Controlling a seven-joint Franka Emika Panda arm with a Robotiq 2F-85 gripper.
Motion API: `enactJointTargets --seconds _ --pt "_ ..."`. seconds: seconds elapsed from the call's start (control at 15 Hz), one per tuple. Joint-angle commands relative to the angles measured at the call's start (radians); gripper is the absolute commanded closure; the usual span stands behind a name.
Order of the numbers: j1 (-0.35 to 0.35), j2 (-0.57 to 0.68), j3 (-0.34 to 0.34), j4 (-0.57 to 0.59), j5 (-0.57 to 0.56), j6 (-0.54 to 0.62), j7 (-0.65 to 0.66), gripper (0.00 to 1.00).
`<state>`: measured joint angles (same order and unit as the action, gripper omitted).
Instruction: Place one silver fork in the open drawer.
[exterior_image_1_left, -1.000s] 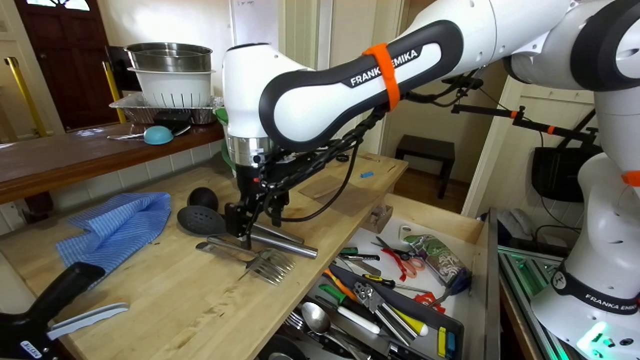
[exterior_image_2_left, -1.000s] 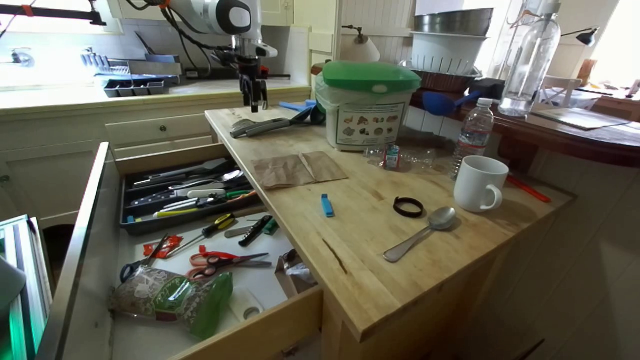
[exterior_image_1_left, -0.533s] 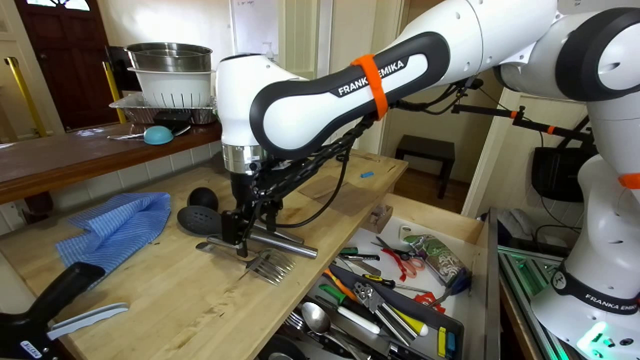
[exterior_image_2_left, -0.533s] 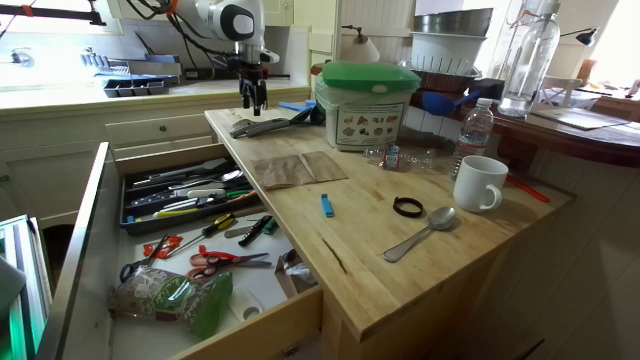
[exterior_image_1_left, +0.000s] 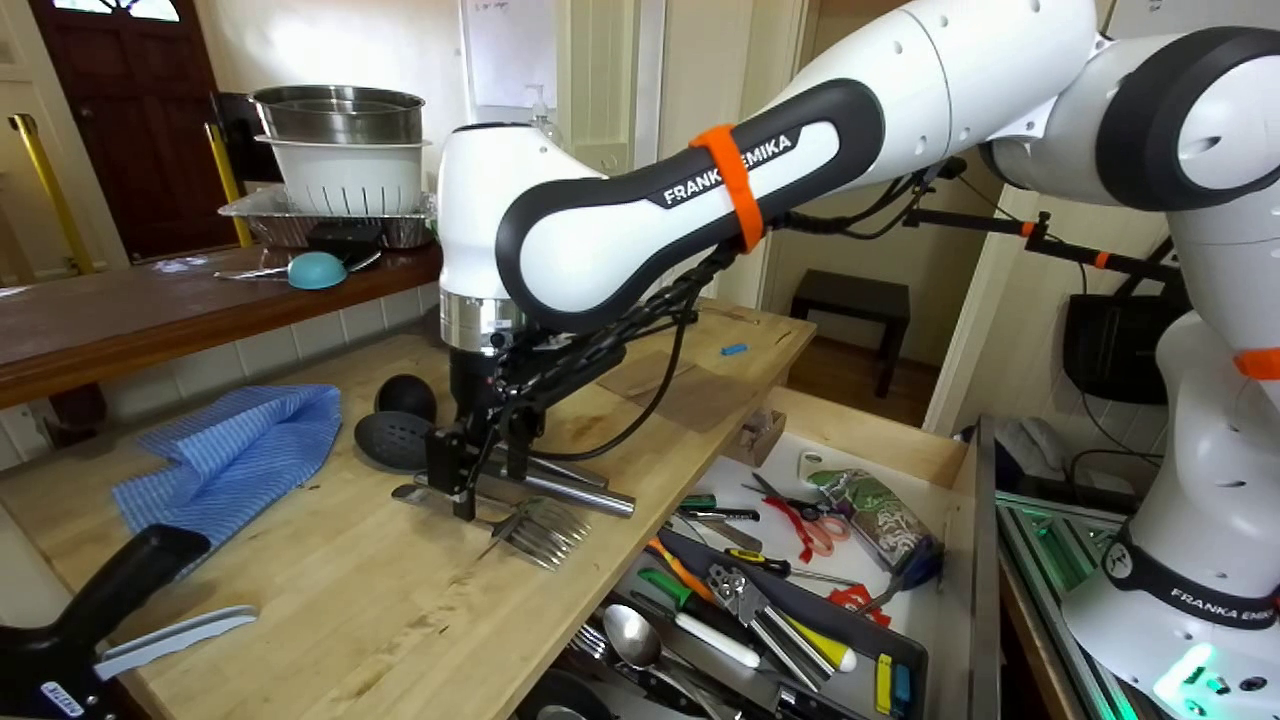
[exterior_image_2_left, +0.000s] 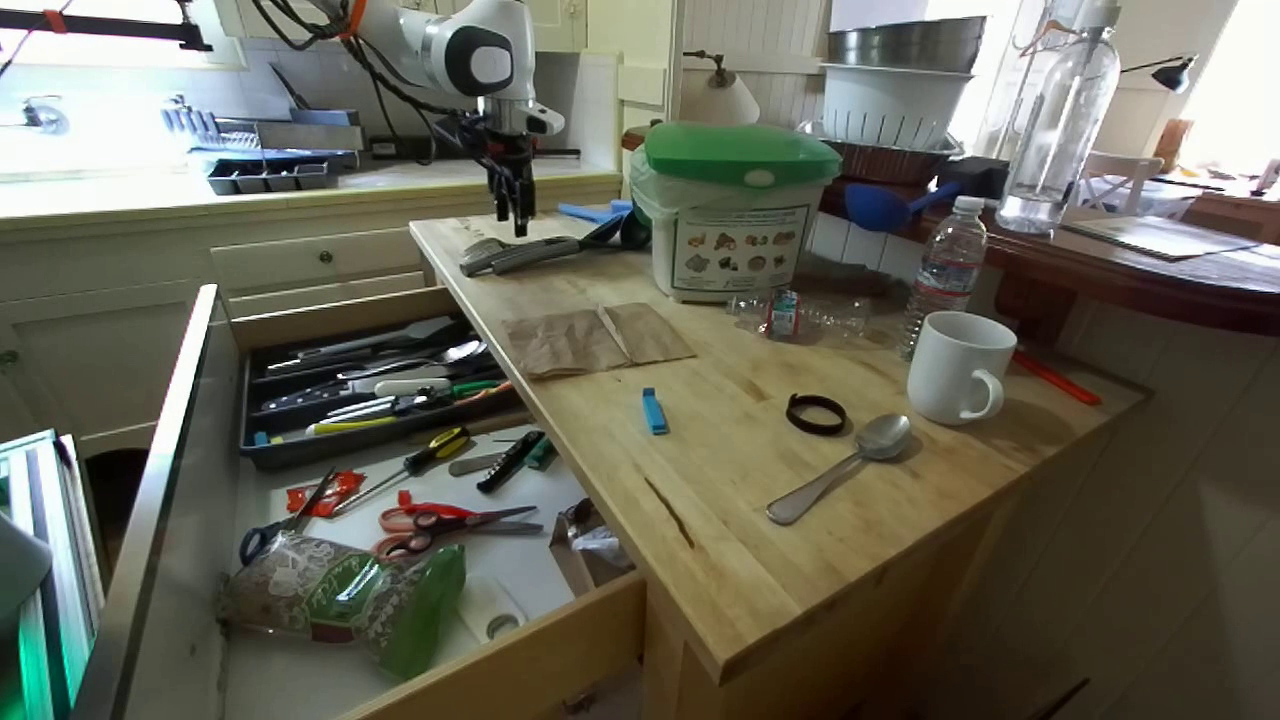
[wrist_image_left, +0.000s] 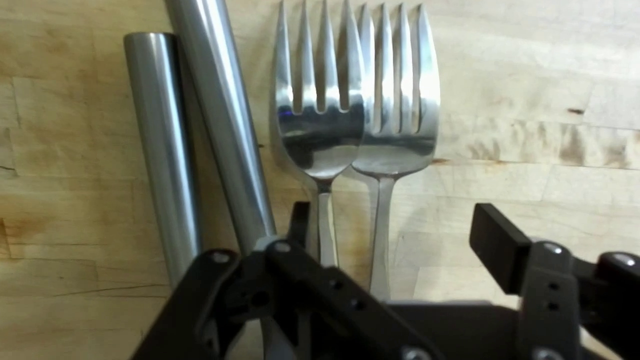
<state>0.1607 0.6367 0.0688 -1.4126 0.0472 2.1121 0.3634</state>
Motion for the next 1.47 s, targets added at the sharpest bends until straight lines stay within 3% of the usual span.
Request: enactJointTargets --seconds 0.0,0.27,0.67,1.0,1.13,1.2,1.4 --pt "-0.009 0.037 0.0 0.011 0.034 0.037 -0.046 0.13" --pt "-0.017 0.043 -0.009 -0.002 0.03 0.041 -0.06 0.0" --pt "-0.029 0.058 -0.019 0.006 0.028 0.029 -0.062 0.05" --pt "0.009 0.085 -0.023 0.033 -0.006 -0.005 -0.059 0.07" --pt "0.035 0.088 -0.039 0.034 -0.031 -0.008 -0.029 0.21" --pt "0.045 0.085 -0.048 0.033 -0.046 -0.009 -0.018 0.39" --pt "0.064 0.082 -0.06 0.037 -0.068 -0.011 0.01 0.63"
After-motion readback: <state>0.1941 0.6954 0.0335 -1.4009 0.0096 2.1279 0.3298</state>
